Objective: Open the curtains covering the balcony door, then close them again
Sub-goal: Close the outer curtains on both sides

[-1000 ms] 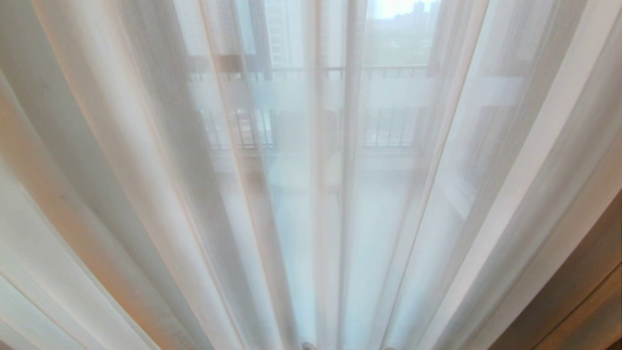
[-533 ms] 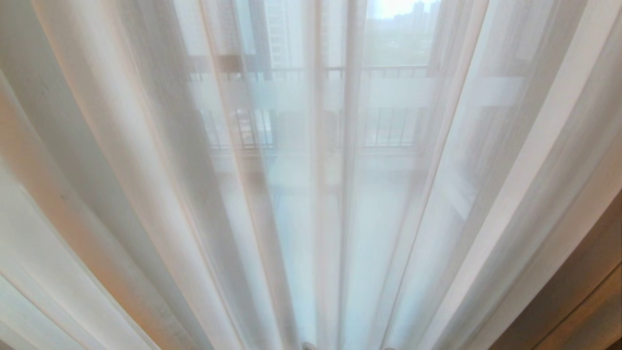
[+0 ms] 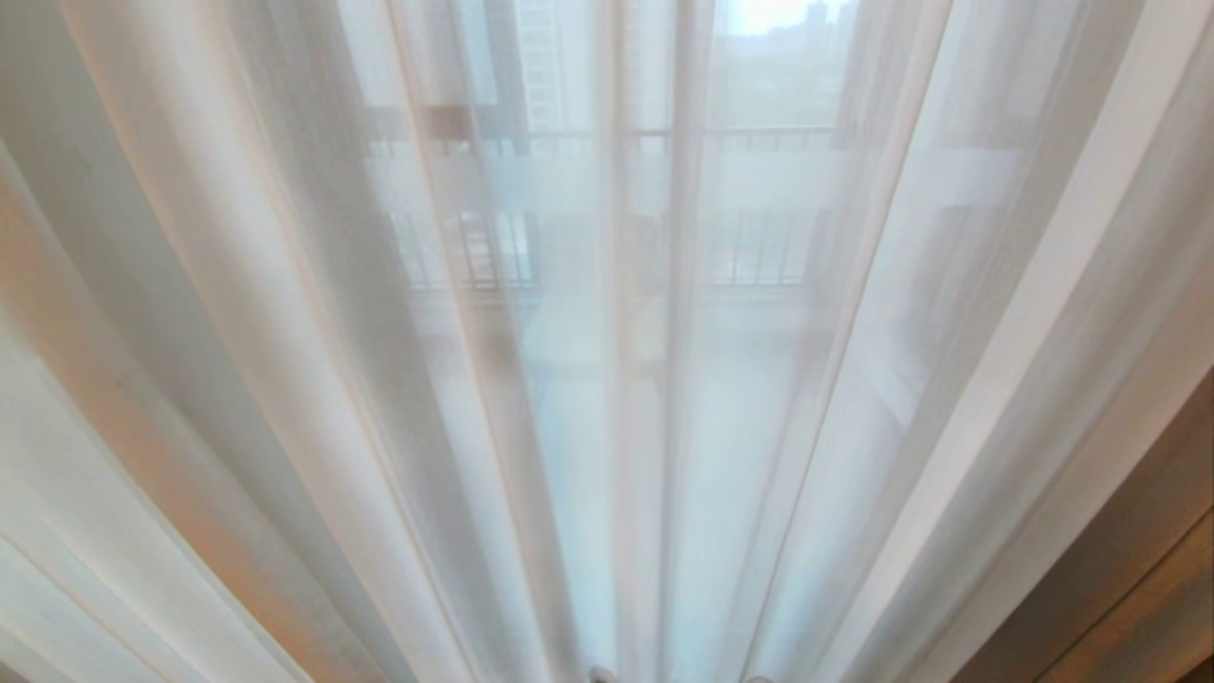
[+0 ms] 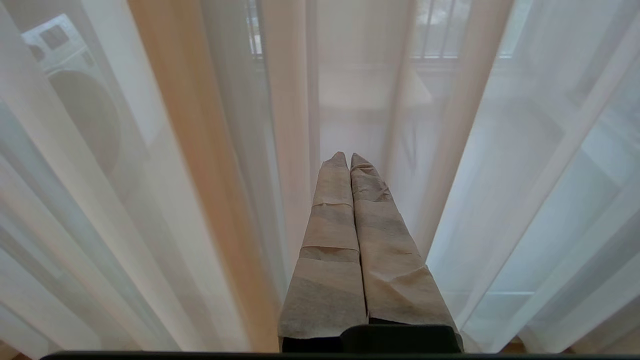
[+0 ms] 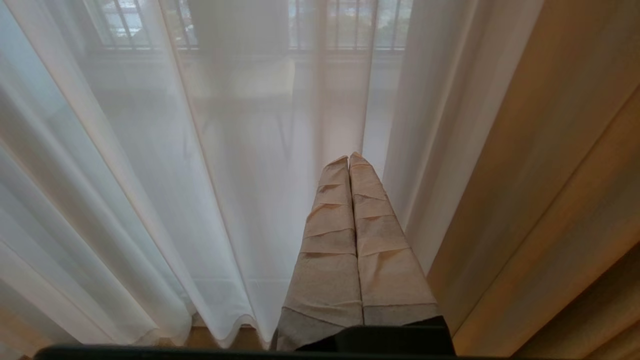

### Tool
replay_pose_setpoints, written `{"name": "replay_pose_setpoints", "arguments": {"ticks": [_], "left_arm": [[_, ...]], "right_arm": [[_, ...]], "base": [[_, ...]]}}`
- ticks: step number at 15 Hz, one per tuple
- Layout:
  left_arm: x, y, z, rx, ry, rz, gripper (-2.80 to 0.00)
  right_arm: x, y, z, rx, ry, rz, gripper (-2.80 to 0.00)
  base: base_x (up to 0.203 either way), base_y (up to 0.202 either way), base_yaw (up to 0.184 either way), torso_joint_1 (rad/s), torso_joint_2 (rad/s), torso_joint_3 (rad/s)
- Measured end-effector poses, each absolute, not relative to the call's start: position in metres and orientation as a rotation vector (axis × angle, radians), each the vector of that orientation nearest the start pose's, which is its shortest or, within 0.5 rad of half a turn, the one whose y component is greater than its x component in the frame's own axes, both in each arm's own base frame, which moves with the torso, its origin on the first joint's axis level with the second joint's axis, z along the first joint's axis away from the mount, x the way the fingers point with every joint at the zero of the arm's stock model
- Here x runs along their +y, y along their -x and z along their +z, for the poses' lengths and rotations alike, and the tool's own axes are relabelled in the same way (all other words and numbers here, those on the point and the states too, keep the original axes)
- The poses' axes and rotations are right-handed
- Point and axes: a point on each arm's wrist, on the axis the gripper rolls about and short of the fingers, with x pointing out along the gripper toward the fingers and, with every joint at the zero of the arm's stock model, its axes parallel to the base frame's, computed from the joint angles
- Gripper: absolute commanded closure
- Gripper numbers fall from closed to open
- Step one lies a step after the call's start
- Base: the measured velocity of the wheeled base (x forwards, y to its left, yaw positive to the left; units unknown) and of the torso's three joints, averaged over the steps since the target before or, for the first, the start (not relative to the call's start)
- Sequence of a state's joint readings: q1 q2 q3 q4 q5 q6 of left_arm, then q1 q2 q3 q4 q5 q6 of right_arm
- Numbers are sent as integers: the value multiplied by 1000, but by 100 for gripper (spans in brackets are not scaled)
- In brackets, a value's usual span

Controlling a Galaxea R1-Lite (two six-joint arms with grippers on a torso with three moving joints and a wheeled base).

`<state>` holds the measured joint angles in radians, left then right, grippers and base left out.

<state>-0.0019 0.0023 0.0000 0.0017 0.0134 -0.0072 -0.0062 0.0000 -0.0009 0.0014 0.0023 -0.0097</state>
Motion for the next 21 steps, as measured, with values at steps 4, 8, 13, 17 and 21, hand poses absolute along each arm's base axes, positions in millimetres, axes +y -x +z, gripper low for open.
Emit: {"name": "replay_pose_setpoints", "arguments": {"ticks": [4,8,13,17,21], "left_arm": [[0,23,75,4,10,10,0],[0,23,75,4,15,12,0],[0,23,75,3,16,12,0],[0,23,75,3,16,13,0],[0,23,75,3,16,13,0]], "right_arm": [[0,23,76,1,10,-4,0],[0,23,76,1,10,-5,0],[0,23,76,0,10,-3,0],[0,23,76,0,10,-3,0],[0,23,76,0,10,-4,0]], "base": [[0,110,-1,4,3,1],[0,185,2,6,1,1],[0,192,1,1,4,3],[0,191,1,3,0,3],[0,191,0,2,2,2]]}}
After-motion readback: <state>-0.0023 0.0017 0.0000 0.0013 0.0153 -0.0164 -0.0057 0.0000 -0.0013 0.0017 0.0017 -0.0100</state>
